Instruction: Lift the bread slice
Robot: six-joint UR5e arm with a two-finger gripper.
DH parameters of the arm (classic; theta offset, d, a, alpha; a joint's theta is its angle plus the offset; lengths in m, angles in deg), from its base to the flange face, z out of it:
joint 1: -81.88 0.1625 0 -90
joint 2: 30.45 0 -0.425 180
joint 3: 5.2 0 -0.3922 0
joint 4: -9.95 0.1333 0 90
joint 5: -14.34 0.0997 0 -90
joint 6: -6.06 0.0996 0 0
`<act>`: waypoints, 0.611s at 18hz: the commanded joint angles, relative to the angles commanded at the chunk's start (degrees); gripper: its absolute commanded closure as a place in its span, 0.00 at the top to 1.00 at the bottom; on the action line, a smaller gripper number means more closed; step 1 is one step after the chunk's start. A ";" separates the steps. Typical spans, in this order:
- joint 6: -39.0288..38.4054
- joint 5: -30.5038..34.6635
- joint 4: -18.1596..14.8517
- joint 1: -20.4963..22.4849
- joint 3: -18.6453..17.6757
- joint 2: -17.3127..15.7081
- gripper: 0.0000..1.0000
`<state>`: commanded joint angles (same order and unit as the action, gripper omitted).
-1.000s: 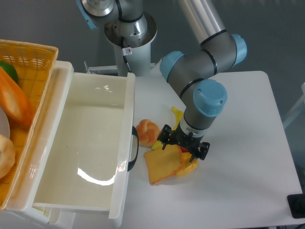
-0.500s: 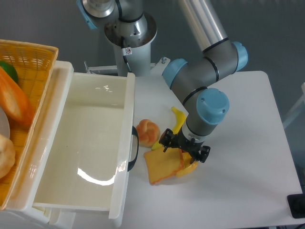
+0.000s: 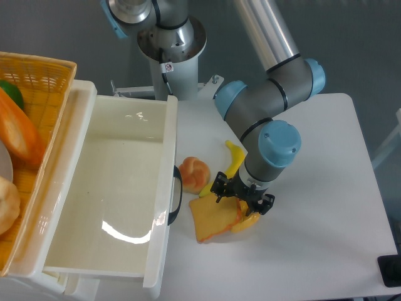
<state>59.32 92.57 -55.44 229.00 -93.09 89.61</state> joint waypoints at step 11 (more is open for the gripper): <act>0.26 -0.09 -0.79 -0.26 1.66 -0.97 0.00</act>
<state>59.58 92.48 -56.23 228.74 -91.42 88.64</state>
